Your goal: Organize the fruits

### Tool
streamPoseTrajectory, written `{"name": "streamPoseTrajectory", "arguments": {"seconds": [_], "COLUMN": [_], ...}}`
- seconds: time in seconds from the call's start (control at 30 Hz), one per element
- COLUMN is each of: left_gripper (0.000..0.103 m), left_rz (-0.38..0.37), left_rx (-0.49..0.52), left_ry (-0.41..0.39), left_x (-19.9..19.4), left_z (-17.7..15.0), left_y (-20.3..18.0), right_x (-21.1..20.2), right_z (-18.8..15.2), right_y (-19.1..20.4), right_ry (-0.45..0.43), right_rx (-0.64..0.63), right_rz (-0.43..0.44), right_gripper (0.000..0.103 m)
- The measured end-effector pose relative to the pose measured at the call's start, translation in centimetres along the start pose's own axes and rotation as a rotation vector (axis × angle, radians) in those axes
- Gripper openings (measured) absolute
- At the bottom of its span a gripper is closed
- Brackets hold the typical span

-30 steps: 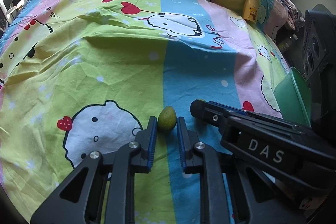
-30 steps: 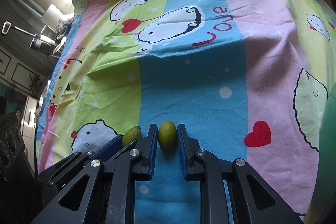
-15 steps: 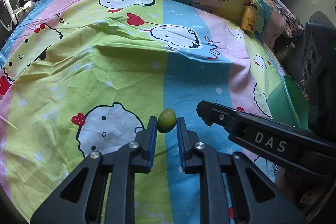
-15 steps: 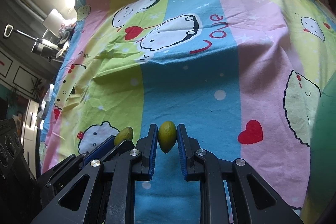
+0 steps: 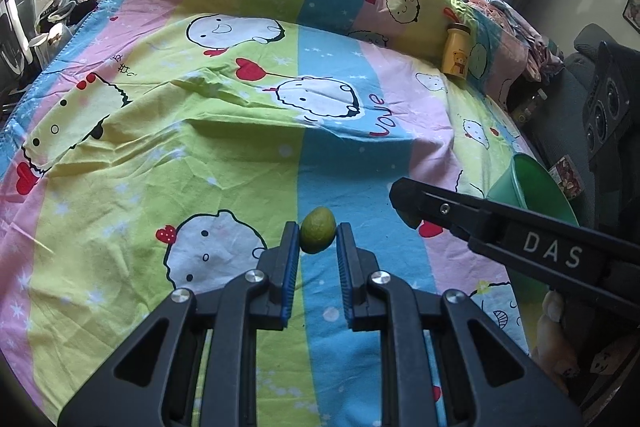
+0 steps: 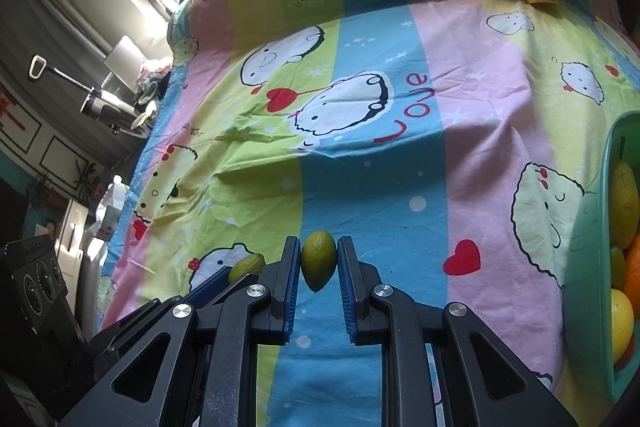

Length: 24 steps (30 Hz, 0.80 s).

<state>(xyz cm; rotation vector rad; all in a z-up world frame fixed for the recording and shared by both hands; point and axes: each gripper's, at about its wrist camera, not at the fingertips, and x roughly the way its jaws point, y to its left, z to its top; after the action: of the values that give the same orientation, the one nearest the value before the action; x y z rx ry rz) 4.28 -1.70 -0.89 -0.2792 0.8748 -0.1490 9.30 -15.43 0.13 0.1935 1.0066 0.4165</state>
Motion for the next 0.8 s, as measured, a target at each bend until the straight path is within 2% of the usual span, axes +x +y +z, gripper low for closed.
{"name": "streamPoseTrajectory", "arguments": {"seconds": [0.53, 0.8], "left_gripper": [0.015, 0.015], "left_rz": [-0.063, -0.032], "left_rx": [0.072, 0.08], "left_ry": [-0.117, 0.008], "left_x": [-4.3, -0.2], "left_z": [0.7, 0.5], "left_y": [-2.6, -0.9], "right_x": [-5.8, -5.9], "right_z": [0.1, 0.2], "right_y": [0.8, -1.0], "right_ry": [-0.162, -0.145], "right_rx": [-0.033, 0.012], "right_rz": [-0.009, 0.0], "right_gripper": [0.021, 0.02]}}
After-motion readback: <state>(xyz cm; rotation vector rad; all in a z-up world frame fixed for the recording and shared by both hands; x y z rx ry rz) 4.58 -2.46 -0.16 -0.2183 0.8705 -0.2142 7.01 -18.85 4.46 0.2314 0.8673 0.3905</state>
